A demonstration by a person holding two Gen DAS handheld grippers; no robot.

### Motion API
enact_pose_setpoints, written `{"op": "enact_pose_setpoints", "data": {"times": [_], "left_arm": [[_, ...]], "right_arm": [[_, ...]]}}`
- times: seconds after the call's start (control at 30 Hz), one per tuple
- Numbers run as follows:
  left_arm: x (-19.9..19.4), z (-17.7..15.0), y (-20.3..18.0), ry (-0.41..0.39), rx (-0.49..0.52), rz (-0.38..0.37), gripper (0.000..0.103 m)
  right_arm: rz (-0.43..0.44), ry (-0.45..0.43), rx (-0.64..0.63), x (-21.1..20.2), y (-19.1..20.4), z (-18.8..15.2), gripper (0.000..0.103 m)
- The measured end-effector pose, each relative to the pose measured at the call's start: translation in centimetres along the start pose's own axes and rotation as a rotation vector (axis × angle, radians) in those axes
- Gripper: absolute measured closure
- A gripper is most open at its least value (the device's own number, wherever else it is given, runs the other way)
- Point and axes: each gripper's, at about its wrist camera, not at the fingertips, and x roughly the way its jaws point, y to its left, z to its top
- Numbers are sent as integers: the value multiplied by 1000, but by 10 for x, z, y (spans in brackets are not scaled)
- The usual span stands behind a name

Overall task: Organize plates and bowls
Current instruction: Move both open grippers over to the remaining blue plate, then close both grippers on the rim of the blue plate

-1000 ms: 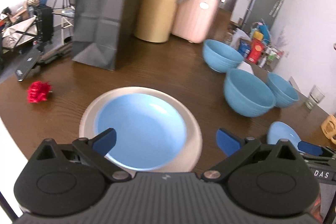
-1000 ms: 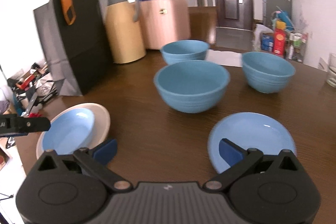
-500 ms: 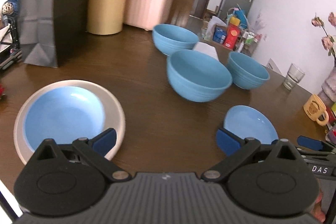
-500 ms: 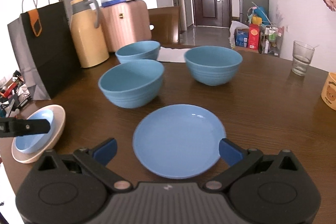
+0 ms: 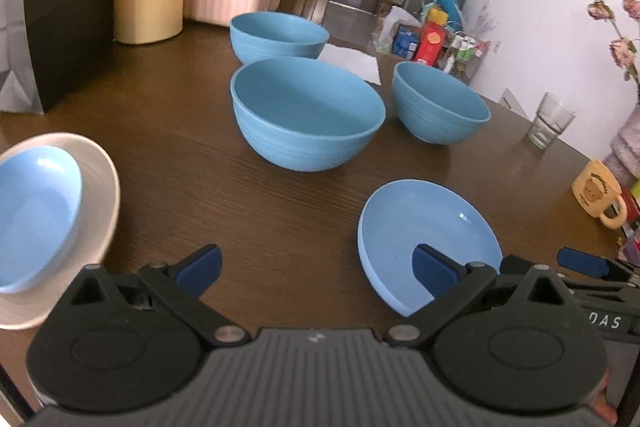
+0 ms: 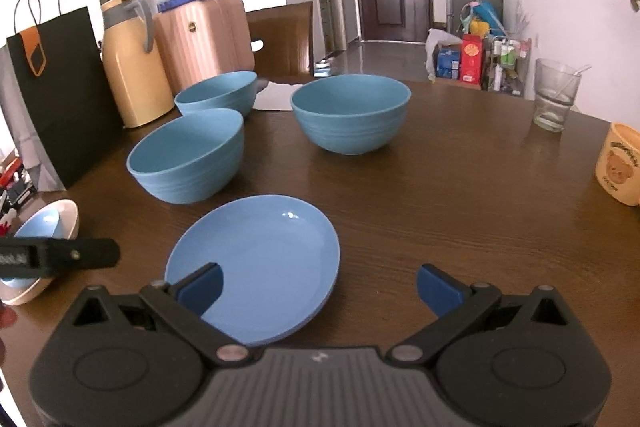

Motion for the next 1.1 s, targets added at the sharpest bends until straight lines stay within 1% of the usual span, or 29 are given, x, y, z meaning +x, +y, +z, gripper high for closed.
{"op": "enact_pose_setpoints", "data": {"times": [0.1,0.17,0.3,0.4,0.5,0.57,0.6,0.77,0.83,0.97,1.1], "left_arm": [[16,1,-1,24,-51,-3,0],[23,-1,-2,30,-79,11,0],[34,-3,-4,22,-131,46,0],[39,-8,-4,6,-156,28,0],[43,-11,-7,-5,-152,39,0],[47,-12,-8,0,-142,65,0],[48,-12,-9,2,-134,66,0],[53,-14,-7,17,-127,11,0],[54,-14,-8,20,-115,16,0],[53,-17,-6,16,-115,-23,0],[54,-18,-8,25,-104,4,0]], "right_arm": [[34,6,10,15,-5,7,0],[60,12,19,25,-9,9,1],[77,25,39,32,-16,5,3],[82,20,61,34,-22,3,4],[81,29,68,39,-24,1,7],[77,29,74,42,-26,1,8],[74,29,81,44,-27,1,8],[80,24,115,50,-34,-1,9],[76,27,118,54,-34,-2,12],[61,45,128,61,-35,-3,19],[52,50,129,65,-37,-5,26]]}}
